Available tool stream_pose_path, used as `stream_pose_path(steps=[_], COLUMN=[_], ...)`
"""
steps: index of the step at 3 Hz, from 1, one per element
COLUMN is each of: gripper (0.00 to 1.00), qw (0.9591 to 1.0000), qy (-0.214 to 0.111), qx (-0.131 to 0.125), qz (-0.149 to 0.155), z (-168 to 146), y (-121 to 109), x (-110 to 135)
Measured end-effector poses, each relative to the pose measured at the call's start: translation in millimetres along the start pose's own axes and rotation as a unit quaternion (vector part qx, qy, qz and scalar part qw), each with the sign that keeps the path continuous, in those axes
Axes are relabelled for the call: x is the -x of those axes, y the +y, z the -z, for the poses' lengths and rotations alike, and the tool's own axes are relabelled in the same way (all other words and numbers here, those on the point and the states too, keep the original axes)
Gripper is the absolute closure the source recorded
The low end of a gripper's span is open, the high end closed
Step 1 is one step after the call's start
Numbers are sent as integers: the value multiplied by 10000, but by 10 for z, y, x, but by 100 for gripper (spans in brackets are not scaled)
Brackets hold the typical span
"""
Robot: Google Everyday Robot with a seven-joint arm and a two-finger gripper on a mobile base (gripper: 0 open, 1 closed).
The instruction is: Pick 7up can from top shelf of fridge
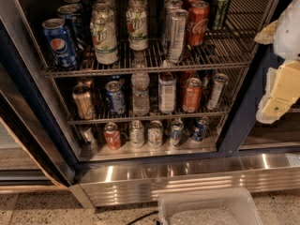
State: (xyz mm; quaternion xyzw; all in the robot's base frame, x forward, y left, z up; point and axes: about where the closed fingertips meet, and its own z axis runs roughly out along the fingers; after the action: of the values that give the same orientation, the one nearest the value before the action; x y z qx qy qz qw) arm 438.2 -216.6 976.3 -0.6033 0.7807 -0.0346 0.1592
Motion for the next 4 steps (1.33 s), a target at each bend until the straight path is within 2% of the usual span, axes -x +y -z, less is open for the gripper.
stream_pose_path(steps=[2, 3, 4], gripper=[0, 0, 0], qw=[9999, 9988, 9945], qy=[-108, -456, -939], qx=[-24, -75, -155], qz=[-4, 185, 446], z=[-48, -84, -110], y=[69, 266, 471], x=[62, 254, 485])
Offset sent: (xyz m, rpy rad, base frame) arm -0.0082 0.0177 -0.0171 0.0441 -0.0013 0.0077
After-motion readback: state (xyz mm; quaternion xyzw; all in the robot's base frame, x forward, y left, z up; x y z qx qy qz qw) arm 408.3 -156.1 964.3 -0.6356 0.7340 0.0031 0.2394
